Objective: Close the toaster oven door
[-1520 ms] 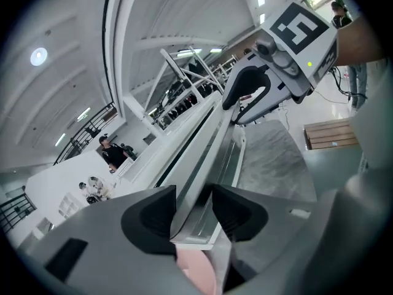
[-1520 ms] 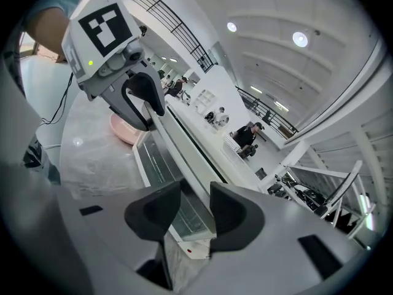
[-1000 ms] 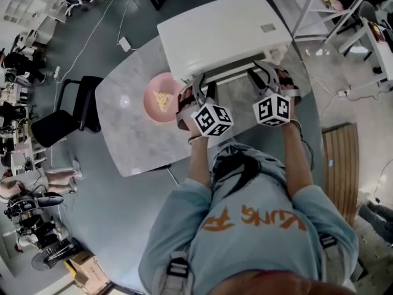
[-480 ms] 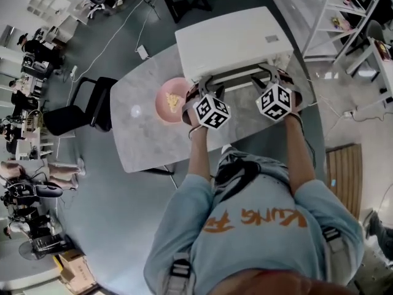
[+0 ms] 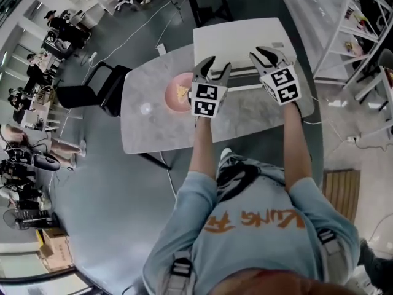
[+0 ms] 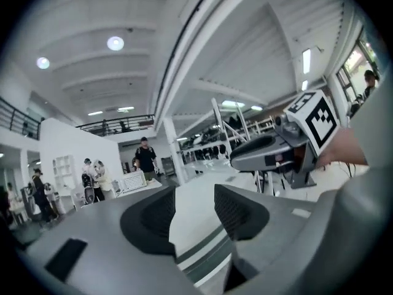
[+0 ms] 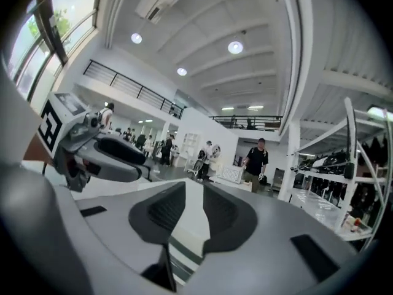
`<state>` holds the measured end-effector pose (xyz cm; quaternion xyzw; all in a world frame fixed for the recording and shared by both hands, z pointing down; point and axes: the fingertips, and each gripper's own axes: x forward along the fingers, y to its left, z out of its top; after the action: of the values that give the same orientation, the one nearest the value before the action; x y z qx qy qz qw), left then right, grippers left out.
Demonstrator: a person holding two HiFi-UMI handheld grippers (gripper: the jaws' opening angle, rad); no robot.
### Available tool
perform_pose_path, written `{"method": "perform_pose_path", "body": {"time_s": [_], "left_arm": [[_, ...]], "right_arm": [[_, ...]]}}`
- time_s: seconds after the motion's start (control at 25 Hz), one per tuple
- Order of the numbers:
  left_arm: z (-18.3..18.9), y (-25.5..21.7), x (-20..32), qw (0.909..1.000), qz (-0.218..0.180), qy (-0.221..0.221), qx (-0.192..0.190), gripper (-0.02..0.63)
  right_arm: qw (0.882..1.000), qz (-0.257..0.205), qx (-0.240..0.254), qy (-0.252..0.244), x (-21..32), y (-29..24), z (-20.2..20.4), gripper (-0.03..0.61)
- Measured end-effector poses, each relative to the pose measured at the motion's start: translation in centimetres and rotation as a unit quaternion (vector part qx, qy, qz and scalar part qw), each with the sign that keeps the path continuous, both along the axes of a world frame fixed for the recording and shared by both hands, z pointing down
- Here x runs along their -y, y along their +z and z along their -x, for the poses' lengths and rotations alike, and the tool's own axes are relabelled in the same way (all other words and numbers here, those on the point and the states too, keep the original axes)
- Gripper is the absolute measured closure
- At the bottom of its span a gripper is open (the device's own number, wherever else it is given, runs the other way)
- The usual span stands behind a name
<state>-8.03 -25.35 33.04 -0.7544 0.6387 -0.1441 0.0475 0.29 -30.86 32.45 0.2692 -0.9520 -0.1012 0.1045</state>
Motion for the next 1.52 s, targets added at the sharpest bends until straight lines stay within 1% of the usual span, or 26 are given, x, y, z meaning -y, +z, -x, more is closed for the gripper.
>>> {"method": "perform_pose_path", "body": {"time_s": [0.08,0.16,0.24,0.32,0.36,0.44,0.52,0.6,0.72,0.84,0.92,1.16,1.52], "left_arm": [[1.0,-2.4,-0.7,0.9978,-0.038,-0.025,-0.047,0.432],[1.8,-4.0,-1.2,0.9922,-0.068,-0.054,-0.089,0.478],[2.7,-4.2,-1.5,0.9854,-0.076,-0.092,-0.121,0.527],[3.8,-3.7,-2.2,0.9776,-0.075,-0.131,-0.147,0.596],[4.2,-3.6,-2.7,0.9737,-0.082,-0.142,-0.158,0.611],[4.5,-4.1,-3.7,0.9678,-0.106,-0.147,-0.175,0.612],[4.1,-4.4,-4.1,0.9667,-0.117,-0.140,-0.179,0.612],[3.3,-4.1,-4.3,0.9691,-0.113,-0.129,-0.177,0.612],[2.5,-3.4,-4.3,0.9727,-0.104,-0.116,-0.172,0.612],[2.8,-3.1,-4.6,0.9689,-0.109,-0.117,-0.189,0.612],[3.3,-3.1,-4.9,0.9684,-0.110,-0.122,-0.188,0.612],[3.4,-1.9,-4.9,0.9728,-0.093,-0.116,-0.178,0.612],[2.9,-1.0,-5.0,0.9763,-0.080,-0.103,-0.172,0.612]], "right_arm": [[0.999,0.008,0.049,0.016,0.1,-2.4,-0.1,0.542],[0.994,0.021,0.096,0.039,0.4,-4.0,-0.9,0.581],[0.989,0.037,0.135,0.052,0.4,-4.7,-2.0,0.581],[0.985,0.048,0.161,0.047,-0.1,-4.8,-3.0,0.581],[0.984,0.050,0.167,0.043,-0.5,-4.7,-3.5,0.581],[0.984,0.048,0.169,0.040,-0.9,-4.4,-4.5,0.581],[0.984,0.050,0.168,0.044,-0.9,-3.7,-5.3,0.583],[0.984,0.059,0.164,0.038,-1.4,-2.7,-5.7,0.583],[0.988,0.067,0.140,0.014,-2.3,-1.9,-5.5,0.581],[0.989,0.062,0.132,0.011,-2.5,-1.9,-5.5,0.581],[0.989,0.058,0.135,0.020,-2.5,-2.1,-5.7,0.581],[0.988,0.047,0.136,0.061,-1.7,-2.3,-6.0,0.581],[0.986,0.038,0.138,0.081,-1.7,-2.5,-6.7,0.580]]}}
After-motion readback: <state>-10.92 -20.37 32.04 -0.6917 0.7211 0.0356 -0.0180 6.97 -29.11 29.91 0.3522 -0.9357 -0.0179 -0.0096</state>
